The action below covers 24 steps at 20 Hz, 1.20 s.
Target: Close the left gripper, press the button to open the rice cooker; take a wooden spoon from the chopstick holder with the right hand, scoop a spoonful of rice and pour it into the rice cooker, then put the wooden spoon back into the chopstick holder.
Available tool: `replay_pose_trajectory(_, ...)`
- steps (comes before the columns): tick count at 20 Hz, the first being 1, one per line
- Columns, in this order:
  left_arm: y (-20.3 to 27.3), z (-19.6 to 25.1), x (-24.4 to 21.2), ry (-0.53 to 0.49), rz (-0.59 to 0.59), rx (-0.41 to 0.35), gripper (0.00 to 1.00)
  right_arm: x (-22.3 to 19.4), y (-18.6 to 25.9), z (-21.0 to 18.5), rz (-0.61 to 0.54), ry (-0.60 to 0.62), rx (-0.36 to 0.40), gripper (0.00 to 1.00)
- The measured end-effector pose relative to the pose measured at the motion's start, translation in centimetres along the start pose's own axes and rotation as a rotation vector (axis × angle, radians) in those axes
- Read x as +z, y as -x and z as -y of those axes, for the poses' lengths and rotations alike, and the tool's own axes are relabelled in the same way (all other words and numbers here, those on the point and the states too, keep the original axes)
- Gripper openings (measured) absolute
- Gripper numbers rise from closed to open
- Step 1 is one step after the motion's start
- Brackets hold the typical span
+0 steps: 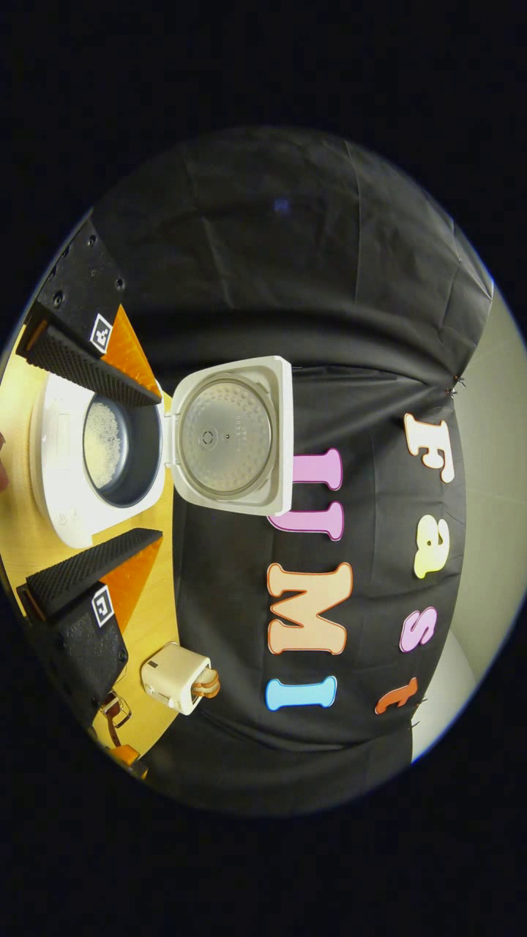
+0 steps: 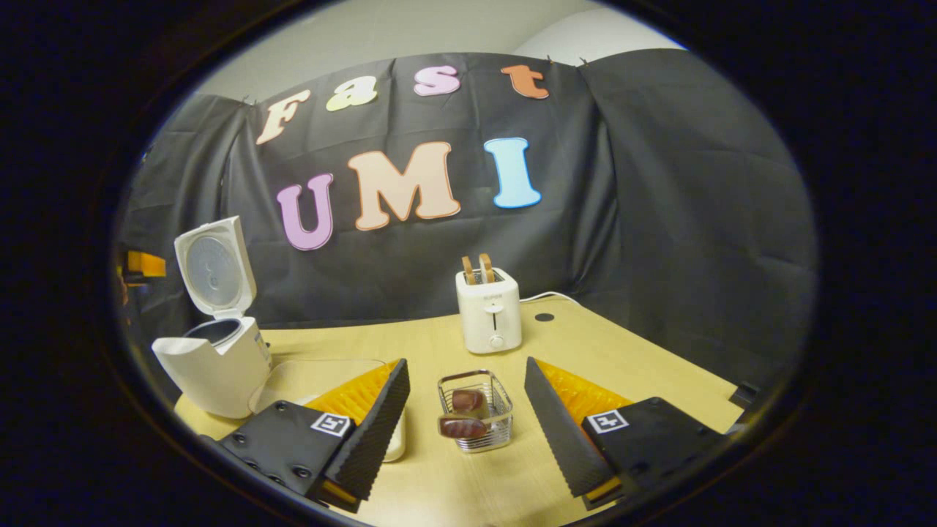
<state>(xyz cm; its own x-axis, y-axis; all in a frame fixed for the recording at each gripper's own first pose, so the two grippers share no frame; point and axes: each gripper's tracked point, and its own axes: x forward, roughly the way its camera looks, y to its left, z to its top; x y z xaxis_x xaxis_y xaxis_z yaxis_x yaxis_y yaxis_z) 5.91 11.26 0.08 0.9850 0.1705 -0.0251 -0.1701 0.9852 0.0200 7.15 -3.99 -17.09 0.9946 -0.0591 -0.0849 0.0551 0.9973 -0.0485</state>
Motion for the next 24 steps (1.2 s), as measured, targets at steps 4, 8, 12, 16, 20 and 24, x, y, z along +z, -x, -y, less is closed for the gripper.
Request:
replay_pose_trajectory(4, -1.0, -0.5, -0.5, 0.028, 0.006, -0.013, 0.98, -2.8, -2.0, -0.4, 0.029, -0.017, -0.022, 1.0)
replay_pose_trajectory(8, -2.0, -1.4, -0.6, 0.017, 0.027, -0.004, 0.97, -4.2, -3.8, -0.9, 0.094, -0.051, -0.041, 1.0)
replay_pose_trajectory(12, -2.4, -2.0, -0.5, 0.012, 0.055, 0.003, 0.95, -4.2, -4.7, -0.7, 0.163, -0.047, -0.063, 0.93)
replay_pose_trajectory(16, -2.2, -1.7, -1.6, 0.02, 0.04, -0.012, 0.95, -4.2, -5.2, -0.1, 0.192, -0.051, -0.086, 0.66)
replay_pose_trajectory(20, -2.2, -1.6, -1.8, 0.011, 0.036, -0.019, 0.95, -4.5, -6.0, 0.3, 0.166, -0.063, -0.092, 0.42)
replay_pose_trajectory(24, -2.1, -1.1, -2.4, 0.013, 0.026, -0.029, 0.95, -3.2, -6.6, 0.5, 0.175, -0.04, -0.092, 0.31)
